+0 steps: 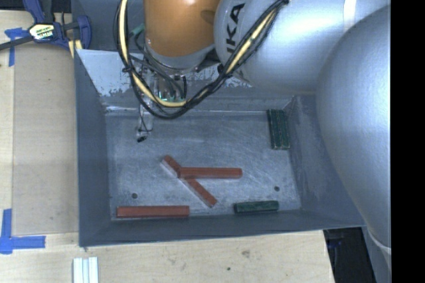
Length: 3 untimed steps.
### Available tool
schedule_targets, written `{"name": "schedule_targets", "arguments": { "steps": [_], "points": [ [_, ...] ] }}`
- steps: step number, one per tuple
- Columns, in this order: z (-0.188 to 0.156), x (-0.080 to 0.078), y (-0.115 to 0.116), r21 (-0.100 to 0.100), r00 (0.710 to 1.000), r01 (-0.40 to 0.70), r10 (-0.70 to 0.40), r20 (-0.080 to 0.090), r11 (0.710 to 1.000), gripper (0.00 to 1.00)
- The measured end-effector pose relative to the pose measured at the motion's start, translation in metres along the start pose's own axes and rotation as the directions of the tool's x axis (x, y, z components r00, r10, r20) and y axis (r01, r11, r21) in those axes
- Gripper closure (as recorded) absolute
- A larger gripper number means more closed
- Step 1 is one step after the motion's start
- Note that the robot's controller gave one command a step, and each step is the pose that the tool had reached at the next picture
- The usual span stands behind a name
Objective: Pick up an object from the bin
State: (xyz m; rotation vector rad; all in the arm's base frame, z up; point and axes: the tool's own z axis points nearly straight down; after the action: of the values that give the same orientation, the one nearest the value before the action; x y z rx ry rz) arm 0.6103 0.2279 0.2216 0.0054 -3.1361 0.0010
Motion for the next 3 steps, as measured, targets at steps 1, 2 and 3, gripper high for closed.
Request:
{"name": "schedule_targets", "arguments": {
  "steps": [1, 2, 3],
  "points": [
    [0.128, 0.039, -0.041, 0.002, 0.933, 0.360, -0.360, 0.001, 0.933, 0.00],
    [0.151, 0.103, -0.111, 0.003, 0.840, 0.542, -0.542, 0.001, 0.840, 0.00],
    [0.152, 0.067, -0.177, 0.005, 0.882, 0.471, -0.471, 0.008, 0.882, 0.00]
  ]
}}
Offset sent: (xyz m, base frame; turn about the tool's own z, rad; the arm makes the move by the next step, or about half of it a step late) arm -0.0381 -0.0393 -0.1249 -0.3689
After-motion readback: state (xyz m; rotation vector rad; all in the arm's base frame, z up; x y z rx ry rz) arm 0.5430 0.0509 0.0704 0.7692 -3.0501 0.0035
